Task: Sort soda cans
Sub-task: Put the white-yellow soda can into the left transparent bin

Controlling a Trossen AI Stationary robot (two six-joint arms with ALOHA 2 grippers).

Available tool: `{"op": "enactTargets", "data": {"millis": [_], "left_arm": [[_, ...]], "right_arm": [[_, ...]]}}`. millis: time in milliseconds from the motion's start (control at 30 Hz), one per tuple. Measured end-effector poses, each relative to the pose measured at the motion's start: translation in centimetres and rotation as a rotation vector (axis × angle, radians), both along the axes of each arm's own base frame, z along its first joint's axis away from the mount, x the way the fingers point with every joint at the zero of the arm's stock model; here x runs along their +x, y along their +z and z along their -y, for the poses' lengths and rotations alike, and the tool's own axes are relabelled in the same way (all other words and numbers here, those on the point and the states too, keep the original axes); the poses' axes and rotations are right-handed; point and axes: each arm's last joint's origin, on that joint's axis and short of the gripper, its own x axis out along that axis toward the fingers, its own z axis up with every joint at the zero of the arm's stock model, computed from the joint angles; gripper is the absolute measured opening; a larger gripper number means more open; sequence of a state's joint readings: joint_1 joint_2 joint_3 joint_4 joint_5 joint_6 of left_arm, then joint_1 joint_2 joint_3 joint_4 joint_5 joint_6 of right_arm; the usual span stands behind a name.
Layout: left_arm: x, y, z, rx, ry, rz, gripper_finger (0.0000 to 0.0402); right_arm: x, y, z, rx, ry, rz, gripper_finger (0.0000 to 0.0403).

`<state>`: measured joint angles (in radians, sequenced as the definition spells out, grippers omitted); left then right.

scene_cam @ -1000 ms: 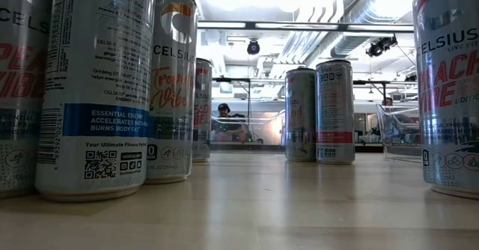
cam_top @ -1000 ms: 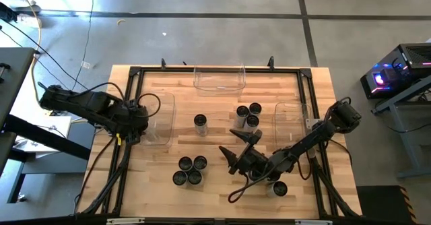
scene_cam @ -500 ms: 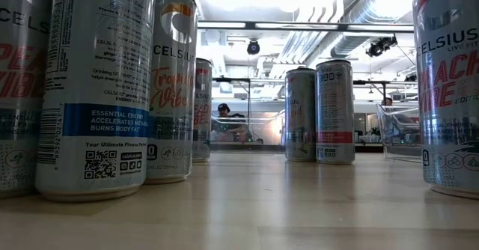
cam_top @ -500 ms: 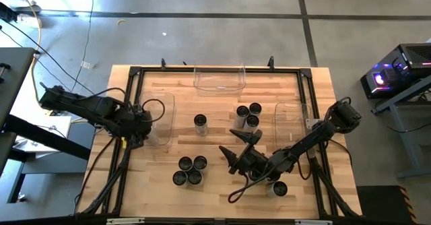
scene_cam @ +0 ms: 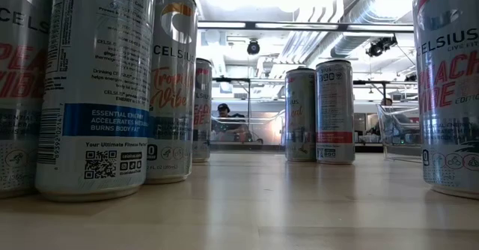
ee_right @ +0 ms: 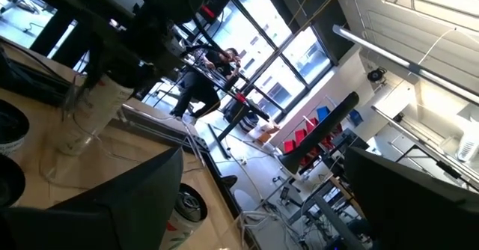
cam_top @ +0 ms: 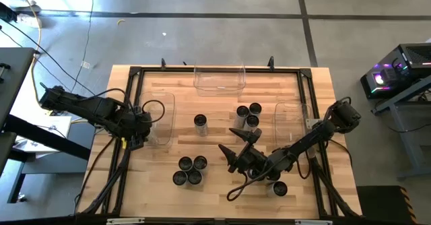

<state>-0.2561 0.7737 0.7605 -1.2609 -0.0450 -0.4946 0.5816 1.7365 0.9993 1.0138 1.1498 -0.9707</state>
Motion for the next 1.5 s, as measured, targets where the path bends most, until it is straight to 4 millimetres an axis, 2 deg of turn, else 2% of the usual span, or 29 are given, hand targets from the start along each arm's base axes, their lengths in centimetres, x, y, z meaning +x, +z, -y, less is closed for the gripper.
{"op": "enactTargets", "data": {"millis": [133,233,333,500,633,700,833,933,1133,1267,1367,1500], "left_arm": [[-0.1,0.1,0.2,-0.062,-0.017,-0.012,0.0319],[-0.1,0.9,0.2,-0.083,-0.015,0.001,0.032],[-0.2,2.3,0.2,-0.081,-0.013,0.036,0.0321],[-0.6,5.0,-0.2,-0.014,0.004,0.106,0.0321],[-1.0,7.1,-0.6,0.072,0.017,0.18,0.0321],[-1.1,7.9,-0.8,0.113,0.019,0.219,0.0321],[-0.9,9.1,-1.0,0.221,0.024,0.274,0.0321],[-0.3,9.4,-1.2,0.318,0.059,0.331,0.0321],[2.8,9.8,-0.6,0.415,0.053,0.486,0.0321],[5.3,9.6,0.0,0.459,-0.017,0.564,0.0321],[7.1,9.3,0.4,0.529,-0.049,0.584,0.0321],[9.3,8.8,0.7,0.631,0.003,0.587,0.0321]], "right_arm": [[0.0,0.0,0.0,-0.003,0.004,-0.001,0.0365],[0.0,0.0,0.0,0.0,0.008,0.002,0.0365],[0.0,0.3,0.0,0.014,0.011,0.026,0.0365],[0.1,2.1,-0.1,0.03,0.016,0.05,0.0365],[0.2,3.3,0.0,0.033,0.042,0.001,0.0365],[0.3,3.6,0.5,0.071,0.118,-0.037,0.0365],[0.5,3.8,2.8,0.291,0.339,-0.15,0.0365],[0.3,3.8,4.5,0.42,0.373,-0.209,0.0365],[-1.7,5.6,7.4,0.621,0.203,-0.119,0.0365],[-3.1,6.2,10.5,0.885,0.025,-0.059,0.0365],[-3.0,5.6,12.5,0.941,-0.087,-0.116,0.0365],[-1.7,5.3,14.7,1.029,-0.141,-0.199,0.0365]]}}
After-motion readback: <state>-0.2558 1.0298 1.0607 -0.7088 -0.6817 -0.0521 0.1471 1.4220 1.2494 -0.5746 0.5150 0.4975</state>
